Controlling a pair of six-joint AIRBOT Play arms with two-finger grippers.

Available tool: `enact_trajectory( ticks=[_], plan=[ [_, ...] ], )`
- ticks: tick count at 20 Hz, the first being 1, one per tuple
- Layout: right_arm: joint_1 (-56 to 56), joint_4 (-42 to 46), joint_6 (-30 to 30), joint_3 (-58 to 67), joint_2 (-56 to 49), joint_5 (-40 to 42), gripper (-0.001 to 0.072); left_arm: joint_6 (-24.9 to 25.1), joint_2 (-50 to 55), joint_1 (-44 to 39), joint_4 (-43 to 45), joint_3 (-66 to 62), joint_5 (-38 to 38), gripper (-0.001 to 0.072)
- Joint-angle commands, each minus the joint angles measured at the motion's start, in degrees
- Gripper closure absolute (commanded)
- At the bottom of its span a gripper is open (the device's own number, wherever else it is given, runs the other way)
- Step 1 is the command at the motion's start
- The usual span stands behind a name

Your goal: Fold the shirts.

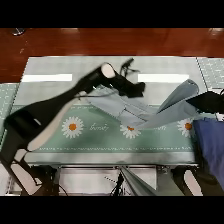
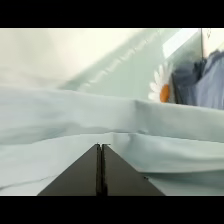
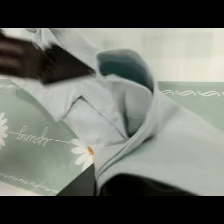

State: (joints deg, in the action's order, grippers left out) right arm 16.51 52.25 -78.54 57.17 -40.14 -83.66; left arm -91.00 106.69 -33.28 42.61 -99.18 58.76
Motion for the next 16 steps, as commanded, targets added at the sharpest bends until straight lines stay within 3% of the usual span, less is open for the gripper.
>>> enact_trajectory(
  ticks=[1, 4, 9, 11, 16],
  plan=[
    [-7.7, -6.7, -0.1, 0.0, -2.8, 4.3, 0.0683, 3.8, -8.3, 12.5, 9.5, -0.4, 9.5, 0.0686],
    [-18.9, -9.0, -0.3, 2.1, -9.5, 11.6, 0.0683, 4.6, -18.4, 25.7, 16.9, 0.0, 19.5, 0.0685],
    [-35.0, -8.9, -0.3, 15.4, -29.7, 20.2, 0.0682, 7.9, -44.0, 44.0, 17.0, 16.9, 15.0, 0.0686],
    [-39.3, -8.9, -0.9, 22.0, -38.9, 23.5, 0.0681, 7.8, -56.0, 46.5, 16.5, 29.8, 11.6, 0.0685],
    [-43.9, -9.5, -1.9, 37.1, -58.7, 28.5, 0.0681, 7.8, -77.2, 42.8, 6.3, 57.6, 7.6, 0.0685]
  ],
)
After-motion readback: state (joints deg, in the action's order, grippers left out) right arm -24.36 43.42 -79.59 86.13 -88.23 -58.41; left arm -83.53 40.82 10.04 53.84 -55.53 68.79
